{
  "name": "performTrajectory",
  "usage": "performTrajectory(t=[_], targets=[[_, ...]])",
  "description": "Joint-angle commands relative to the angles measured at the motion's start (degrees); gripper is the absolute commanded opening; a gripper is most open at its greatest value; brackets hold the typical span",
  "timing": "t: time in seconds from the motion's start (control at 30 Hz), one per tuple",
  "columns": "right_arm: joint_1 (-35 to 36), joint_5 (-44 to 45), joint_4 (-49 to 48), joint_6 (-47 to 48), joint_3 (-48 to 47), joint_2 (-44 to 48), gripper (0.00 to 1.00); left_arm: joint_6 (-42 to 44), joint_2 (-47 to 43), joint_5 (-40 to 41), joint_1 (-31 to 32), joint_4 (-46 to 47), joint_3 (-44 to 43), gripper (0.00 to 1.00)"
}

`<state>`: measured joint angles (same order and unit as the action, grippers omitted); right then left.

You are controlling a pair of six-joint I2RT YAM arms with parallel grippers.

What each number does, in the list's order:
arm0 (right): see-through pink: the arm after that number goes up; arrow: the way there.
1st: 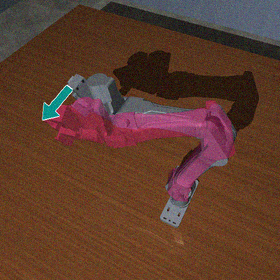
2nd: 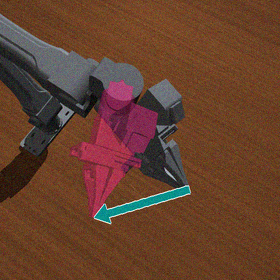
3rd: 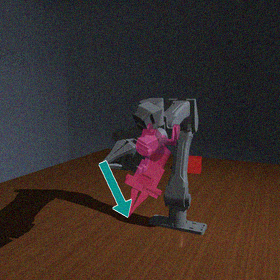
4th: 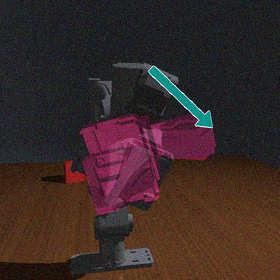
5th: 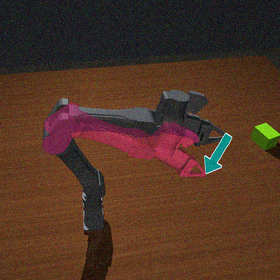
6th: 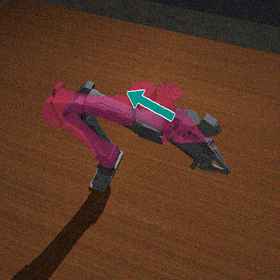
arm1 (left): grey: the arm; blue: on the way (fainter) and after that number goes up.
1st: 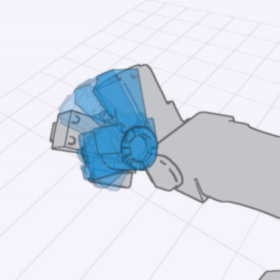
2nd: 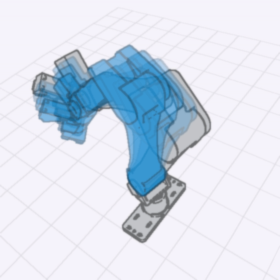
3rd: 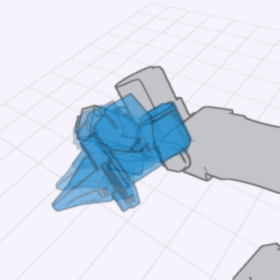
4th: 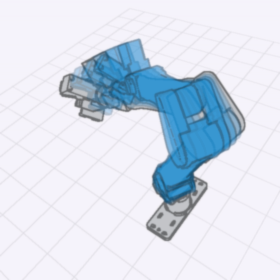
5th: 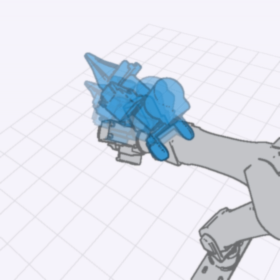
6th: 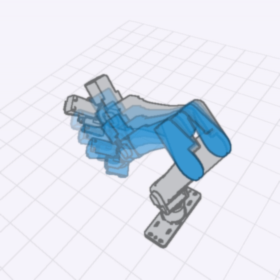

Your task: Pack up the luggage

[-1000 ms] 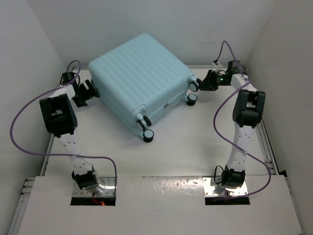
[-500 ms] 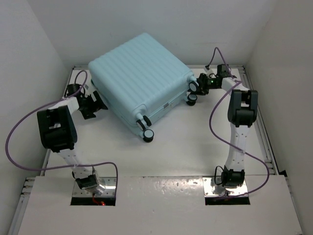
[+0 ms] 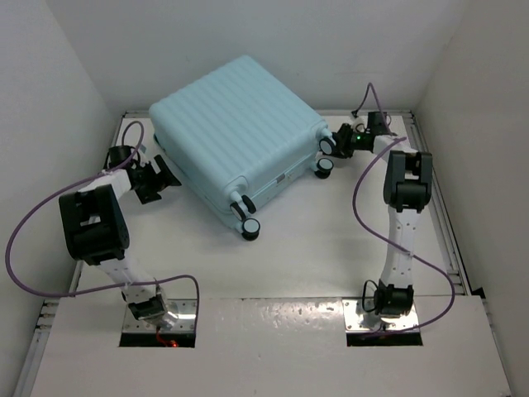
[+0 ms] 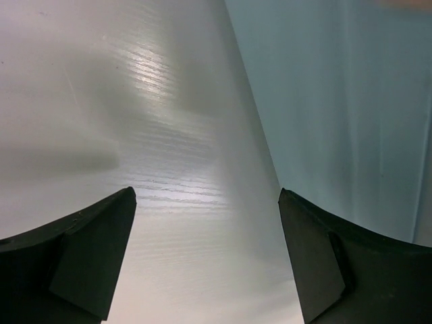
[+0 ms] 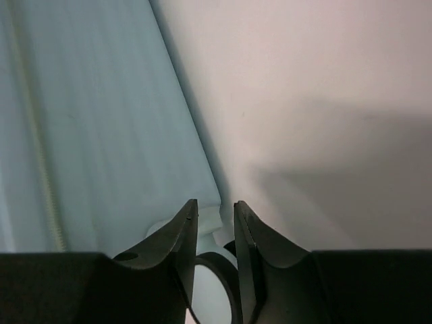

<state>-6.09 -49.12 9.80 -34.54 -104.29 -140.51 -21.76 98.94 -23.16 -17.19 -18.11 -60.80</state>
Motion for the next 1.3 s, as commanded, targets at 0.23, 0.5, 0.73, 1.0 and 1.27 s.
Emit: performTrajectory(t=[0.23, 0.5, 0.73, 1.0, 1.27], targets=[[10.4, -6.3, 12.6, 2.6, 9.1, 0.9, 0.24, -10.5, 0.7, -3.6, 0.6, 9.7, 1.4, 0.95], [11.7, -10.8, 6.8, -0.5, 23.3, 9.3, 0.23, -16.7, 9.2, -6.5, 8.2, 18.5, -6.2, 0.95], [11.4, -10.1, 2.9, -4.0, 24.3, 12.4, 0.23, -20.2, 18.5, -6.5, 11.1, 24.3, -19.0, 0.95], [10.2, -7.8, -3.4, -9.4, 17.6, 13.1, 0.24, -18.6, 14.6, -4.1, 11.7, 24.3, -16.9, 0.95], [2.9, -6.3, -16.4, 2.4, 34.5, 37.5, 0.35, -0.9, -5.8, -1.7, 4.6, 5.1, -13.4, 1.00]])
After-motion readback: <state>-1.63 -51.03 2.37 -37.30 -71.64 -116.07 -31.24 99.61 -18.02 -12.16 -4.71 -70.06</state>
